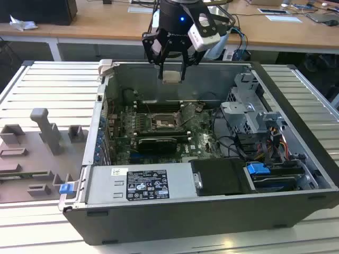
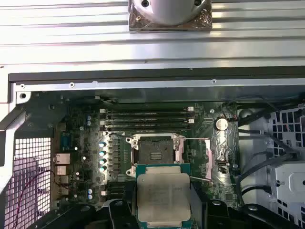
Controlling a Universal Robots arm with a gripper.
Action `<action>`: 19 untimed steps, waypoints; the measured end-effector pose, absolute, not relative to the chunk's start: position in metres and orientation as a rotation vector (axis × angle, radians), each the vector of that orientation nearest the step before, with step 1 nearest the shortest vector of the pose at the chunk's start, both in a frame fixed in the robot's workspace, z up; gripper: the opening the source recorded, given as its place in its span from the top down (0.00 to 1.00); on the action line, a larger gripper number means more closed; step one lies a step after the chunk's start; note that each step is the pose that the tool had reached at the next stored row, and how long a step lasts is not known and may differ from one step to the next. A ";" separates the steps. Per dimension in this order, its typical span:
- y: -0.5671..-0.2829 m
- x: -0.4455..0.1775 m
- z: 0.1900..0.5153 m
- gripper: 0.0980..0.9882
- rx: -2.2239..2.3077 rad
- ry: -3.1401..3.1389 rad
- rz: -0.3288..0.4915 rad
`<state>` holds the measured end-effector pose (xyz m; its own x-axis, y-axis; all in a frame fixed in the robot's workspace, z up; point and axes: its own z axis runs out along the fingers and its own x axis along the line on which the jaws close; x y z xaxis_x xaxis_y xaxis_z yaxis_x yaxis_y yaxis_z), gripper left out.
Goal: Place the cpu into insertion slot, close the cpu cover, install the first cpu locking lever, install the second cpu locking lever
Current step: 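Place the cpu into insertion slot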
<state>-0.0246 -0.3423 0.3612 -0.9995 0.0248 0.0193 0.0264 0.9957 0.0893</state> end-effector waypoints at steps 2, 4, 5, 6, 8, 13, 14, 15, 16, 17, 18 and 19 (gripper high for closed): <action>-0.342 -0.025 0.361 0.50 -0.046 -3.120 -0.140; -0.342 -0.025 0.361 0.50 -0.061 -3.120 -0.140; -0.342 -0.025 0.361 0.50 -0.065 -3.120 -0.140; -0.342 -0.025 0.361 0.50 -0.068 -3.120 -0.140; -0.342 -0.025 0.361 0.50 -0.074 -3.120 -0.140; -0.342 -0.025 0.361 0.50 -0.092 -3.120 -0.141; -0.342 -0.025 0.361 0.50 -0.095 -3.120 -0.140; -0.342 -0.025 0.361 0.50 -0.097 -3.120 -0.141; -0.342 -0.025 0.361 0.50 -0.105 -3.120 -0.141; -0.342 -0.025 0.361 0.50 -0.117 -3.120 -0.141; -0.342 -0.025 0.361 0.50 -0.120 -3.120 -0.141; -0.342 -0.025 0.361 0.50 -0.123 -3.120 -0.141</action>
<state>-0.0246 -0.3423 0.3611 -0.9968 0.0779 0.0193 0.0793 0.9928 0.0893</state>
